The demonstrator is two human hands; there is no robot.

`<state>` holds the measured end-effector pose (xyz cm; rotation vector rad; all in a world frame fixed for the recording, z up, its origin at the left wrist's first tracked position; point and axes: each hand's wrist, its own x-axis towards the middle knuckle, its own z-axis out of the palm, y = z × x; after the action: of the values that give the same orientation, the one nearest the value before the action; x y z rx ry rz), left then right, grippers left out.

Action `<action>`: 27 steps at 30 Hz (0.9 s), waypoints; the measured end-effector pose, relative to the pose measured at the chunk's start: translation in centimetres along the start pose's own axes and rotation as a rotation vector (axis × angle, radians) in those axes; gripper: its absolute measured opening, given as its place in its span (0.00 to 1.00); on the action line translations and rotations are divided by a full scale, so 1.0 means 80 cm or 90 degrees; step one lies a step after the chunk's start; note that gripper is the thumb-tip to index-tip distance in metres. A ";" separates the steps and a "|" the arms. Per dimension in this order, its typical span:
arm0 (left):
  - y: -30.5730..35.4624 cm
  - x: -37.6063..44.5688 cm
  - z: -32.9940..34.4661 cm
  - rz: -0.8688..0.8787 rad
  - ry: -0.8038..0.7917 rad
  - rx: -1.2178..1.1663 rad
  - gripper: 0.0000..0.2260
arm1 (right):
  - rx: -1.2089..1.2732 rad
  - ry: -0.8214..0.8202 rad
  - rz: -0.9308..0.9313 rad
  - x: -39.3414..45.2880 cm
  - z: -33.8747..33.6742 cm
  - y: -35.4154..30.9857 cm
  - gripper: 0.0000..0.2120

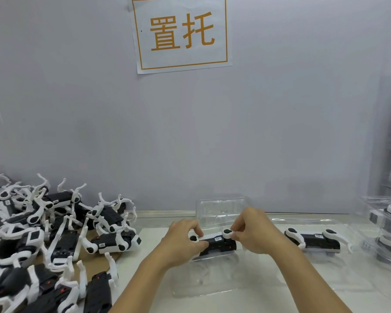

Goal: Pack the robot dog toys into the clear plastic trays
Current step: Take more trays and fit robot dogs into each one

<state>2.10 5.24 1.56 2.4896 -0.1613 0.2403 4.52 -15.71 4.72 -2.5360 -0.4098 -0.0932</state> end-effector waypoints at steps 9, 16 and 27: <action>0.000 -0.002 0.001 -0.011 -0.004 -0.004 0.06 | -0.087 -0.013 0.009 -0.007 -0.003 -0.015 0.06; -0.004 -0.002 0.003 -0.008 0.003 -0.054 0.06 | -0.101 0.015 0.032 -0.009 -0.002 -0.016 0.16; -0.021 0.008 0.020 -0.155 0.180 -0.542 0.07 | 0.025 -0.017 -0.188 -0.018 0.050 -0.069 0.13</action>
<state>3.20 5.61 -0.56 1.5906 0.1364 0.3316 1.32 -9.51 4.01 -2.4236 -0.7864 -0.1603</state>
